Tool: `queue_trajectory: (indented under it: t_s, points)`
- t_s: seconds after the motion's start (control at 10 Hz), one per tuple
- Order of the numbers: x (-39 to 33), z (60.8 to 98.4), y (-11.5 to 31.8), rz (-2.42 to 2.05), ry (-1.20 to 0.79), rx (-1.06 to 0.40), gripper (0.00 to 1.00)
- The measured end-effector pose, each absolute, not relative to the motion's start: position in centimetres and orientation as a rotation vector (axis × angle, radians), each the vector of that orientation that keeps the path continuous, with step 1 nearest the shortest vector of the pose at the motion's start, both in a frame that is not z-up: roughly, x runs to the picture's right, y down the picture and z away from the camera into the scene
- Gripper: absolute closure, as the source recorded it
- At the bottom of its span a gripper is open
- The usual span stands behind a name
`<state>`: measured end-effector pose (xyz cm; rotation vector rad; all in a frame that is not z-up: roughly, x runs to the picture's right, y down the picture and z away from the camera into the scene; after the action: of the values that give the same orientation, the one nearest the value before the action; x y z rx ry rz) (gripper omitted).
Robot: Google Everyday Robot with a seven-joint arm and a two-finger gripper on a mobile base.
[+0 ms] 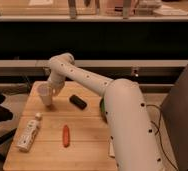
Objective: Place the ceramic cup in the ceramic bowl
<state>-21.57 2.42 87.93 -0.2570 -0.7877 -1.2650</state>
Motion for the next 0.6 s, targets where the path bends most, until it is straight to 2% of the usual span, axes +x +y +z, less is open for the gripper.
queue_trajectory:
  t_s: [0.6]
  points:
    - [-17.1,86.5,1.8,-1.199,-0.790,-0.252,1.00]
